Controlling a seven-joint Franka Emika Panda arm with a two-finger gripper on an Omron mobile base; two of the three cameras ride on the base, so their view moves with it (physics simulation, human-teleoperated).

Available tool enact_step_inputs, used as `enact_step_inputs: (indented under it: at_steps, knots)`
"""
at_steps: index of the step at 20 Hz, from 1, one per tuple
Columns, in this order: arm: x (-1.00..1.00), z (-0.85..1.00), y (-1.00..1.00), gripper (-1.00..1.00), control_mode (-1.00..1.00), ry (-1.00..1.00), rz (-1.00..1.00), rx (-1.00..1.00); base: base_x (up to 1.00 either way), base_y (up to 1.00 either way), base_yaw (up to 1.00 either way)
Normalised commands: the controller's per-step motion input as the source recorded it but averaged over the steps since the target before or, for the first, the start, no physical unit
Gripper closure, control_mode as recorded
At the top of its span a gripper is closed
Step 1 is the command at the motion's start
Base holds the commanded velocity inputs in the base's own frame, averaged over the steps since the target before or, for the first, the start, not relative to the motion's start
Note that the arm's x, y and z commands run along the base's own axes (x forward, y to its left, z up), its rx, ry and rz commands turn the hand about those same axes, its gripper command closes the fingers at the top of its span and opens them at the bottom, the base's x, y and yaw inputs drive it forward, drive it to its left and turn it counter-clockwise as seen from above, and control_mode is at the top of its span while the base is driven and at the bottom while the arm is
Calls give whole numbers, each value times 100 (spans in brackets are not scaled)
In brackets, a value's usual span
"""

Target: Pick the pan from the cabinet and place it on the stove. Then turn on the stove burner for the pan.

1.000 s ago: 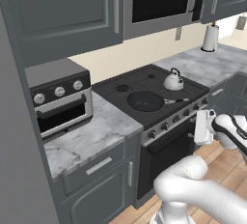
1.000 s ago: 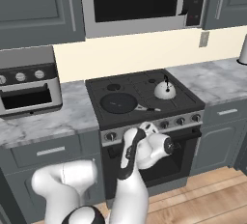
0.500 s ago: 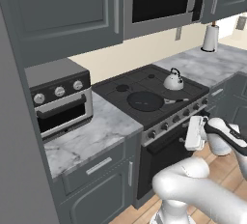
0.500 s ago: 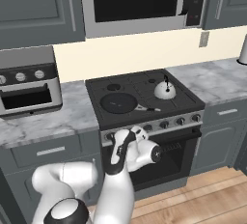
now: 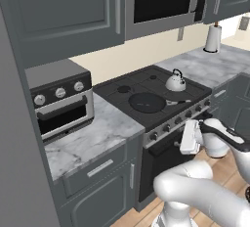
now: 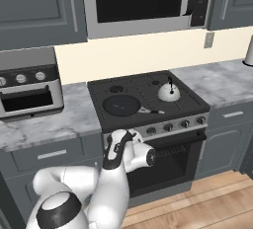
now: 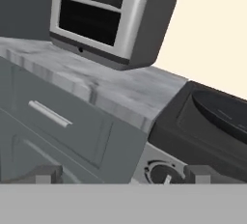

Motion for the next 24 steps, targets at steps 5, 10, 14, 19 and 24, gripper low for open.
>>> enact_step_inputs:
  at_steps: [5,10,14,19,24]
  knots:
    - [-26,0,27,-100,-100,0,-4,9,0,0,0]
    - [-31,0,26,-100,-100,1,-8,9,0,0,0]
    - [-2,0,29,-100,-100,4,-13,6,0,0,0]
    - [2,0,19,-100,-100,5,-13,3,0,0,0]
    - [0,-3,25,-100,-100,6,-6,1,0,0,0]
